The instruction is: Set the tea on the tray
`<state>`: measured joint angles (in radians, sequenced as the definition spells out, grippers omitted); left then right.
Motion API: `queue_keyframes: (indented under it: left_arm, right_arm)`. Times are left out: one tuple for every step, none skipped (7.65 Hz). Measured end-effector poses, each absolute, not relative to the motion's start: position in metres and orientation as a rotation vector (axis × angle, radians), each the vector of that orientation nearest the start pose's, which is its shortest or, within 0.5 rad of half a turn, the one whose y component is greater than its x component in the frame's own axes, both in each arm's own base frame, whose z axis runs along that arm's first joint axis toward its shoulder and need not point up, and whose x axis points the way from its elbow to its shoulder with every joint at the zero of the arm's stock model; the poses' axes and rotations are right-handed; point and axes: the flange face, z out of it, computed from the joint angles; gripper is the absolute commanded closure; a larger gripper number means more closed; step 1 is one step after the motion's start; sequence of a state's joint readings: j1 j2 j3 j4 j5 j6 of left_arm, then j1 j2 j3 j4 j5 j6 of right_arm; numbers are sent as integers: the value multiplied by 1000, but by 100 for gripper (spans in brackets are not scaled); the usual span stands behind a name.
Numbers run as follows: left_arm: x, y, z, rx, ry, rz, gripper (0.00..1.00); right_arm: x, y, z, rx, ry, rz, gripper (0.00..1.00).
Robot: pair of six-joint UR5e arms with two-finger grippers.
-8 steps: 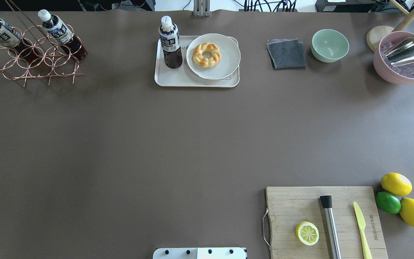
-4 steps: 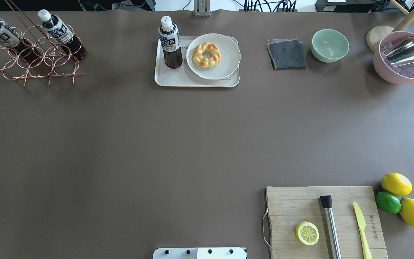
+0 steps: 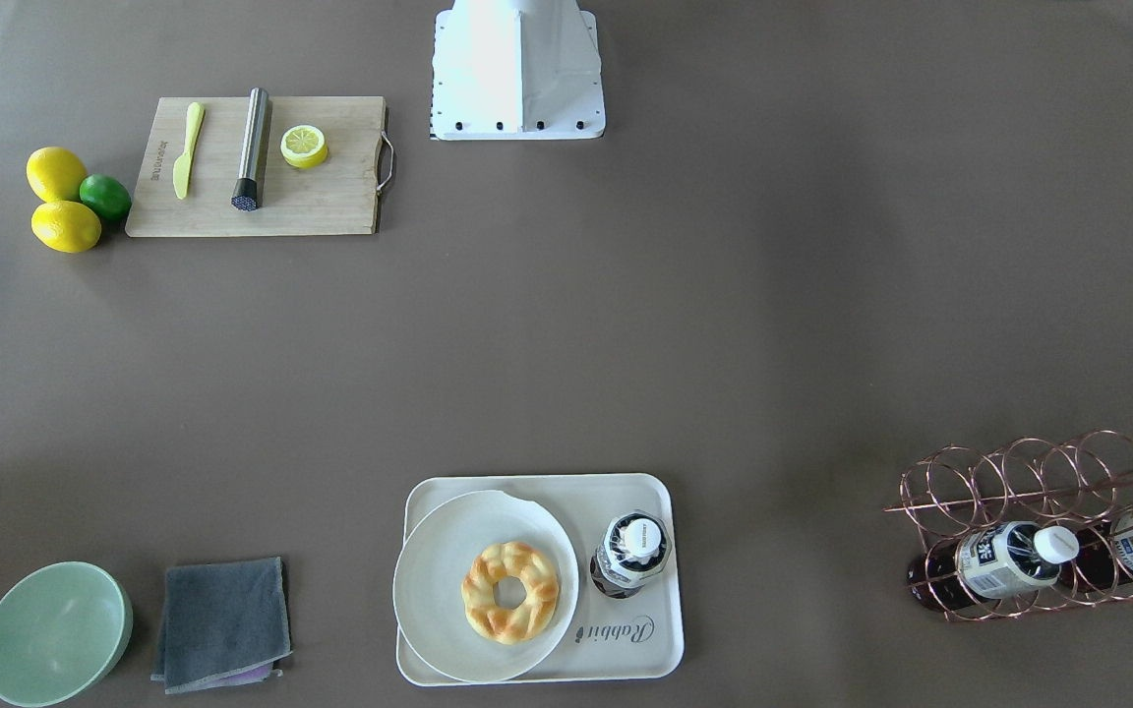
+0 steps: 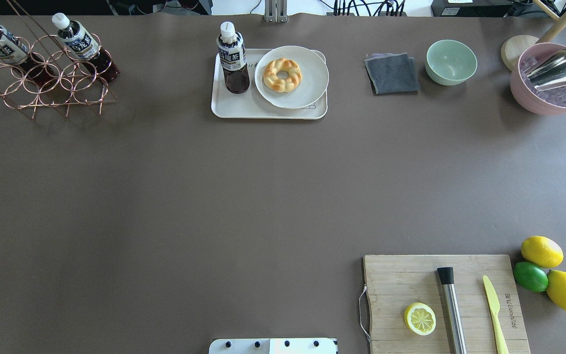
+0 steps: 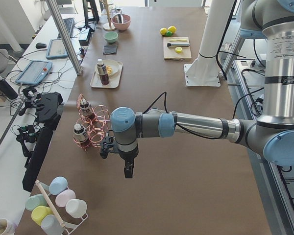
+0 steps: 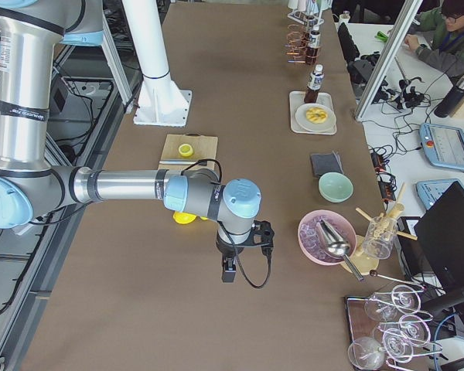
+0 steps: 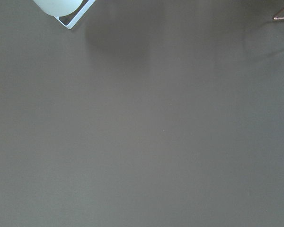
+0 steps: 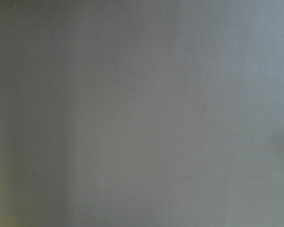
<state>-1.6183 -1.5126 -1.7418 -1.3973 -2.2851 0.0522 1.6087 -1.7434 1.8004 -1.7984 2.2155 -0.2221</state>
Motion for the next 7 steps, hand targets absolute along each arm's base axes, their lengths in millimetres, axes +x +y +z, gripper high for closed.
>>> queue_keyframes:
  left_arm:
    - [-89,-455,625,-24,723,-18,2]
    - [-89,-455,625,-25,725,-19,2]
    - [-89,-454,625,-25,726,-19,2]
    - [-89,-454,625,-25,726,-19,2]
    - [-89,-454,625,-25,727,-19,2]
    - [-89,-454,625,-25,727,-19,2]
    - [-89,-454,625,-25,727,-19,2]
  right_arm:
    - [88,-400,655,-79,-661,-124,0]
    - [88,-400,655,-78,-661,-125,0]
    - [87,-400,655,-77,-661,-126,0]
    - [87,-400,655,-77,-662,-126,0]
    - [87,-400,655,-78,-662,-126,0]
    - [87,-400,655,-77,-662,-126,0]
    - [87,-400,655,-77,-662,-126,0]
